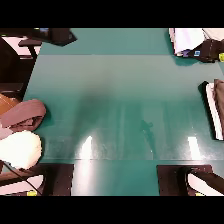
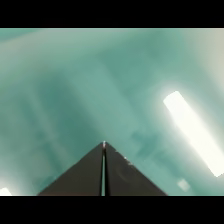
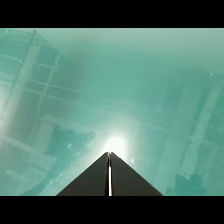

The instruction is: Fold the shirts.

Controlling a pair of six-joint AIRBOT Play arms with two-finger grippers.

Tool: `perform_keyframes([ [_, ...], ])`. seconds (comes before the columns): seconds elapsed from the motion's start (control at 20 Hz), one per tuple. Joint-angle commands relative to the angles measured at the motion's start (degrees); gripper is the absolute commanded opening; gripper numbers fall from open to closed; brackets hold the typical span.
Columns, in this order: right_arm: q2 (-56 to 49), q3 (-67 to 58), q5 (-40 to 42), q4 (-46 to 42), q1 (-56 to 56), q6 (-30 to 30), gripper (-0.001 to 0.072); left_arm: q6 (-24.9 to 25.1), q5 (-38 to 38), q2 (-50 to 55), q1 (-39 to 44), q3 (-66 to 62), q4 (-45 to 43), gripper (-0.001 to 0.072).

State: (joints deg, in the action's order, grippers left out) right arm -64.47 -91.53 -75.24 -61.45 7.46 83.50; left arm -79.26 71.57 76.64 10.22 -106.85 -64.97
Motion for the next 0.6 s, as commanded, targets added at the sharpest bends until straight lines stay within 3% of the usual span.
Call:
perform_keyframes([
  [0.0,0.0,0.0,-0.4,0.0,0.0,0.0,0.0022,-0.5,11.0,-4.2,-6.1,2.1,-11.5,0.0027],
  [0.3,0.0,0.0,-0.3,0.0,0.0,0.0,0.0022,-2.4,14.9,-10.5,-18.3,20.0,-24.7,0.003],
  [0.35,0.0,0.0,-0.3,0.0,0.0,0.0,0.0023,-2.7,14.8,-10.5,-20.2,23.9,-25.4,0.0148],
  [0.4,0.0,0.0,-0.3,0.0,0.0,0.0,0.0023,-2.9,13.8,-10.5,-22.0,28.0,-26.3,0.0499],
  [0.45,0.0,0.0,-0.3,0.0,0.0,0.0,0.0022,-3.3,11.6,-10.5,-23.3,32.0,-27.6,0.0631],
  [0.55,-0.1,0.0,-0.3,0.0,0.0,0.0,0.0022,-3.3,5.5,-10.5,-25.6,39.8,-30.2,0.0624],
])
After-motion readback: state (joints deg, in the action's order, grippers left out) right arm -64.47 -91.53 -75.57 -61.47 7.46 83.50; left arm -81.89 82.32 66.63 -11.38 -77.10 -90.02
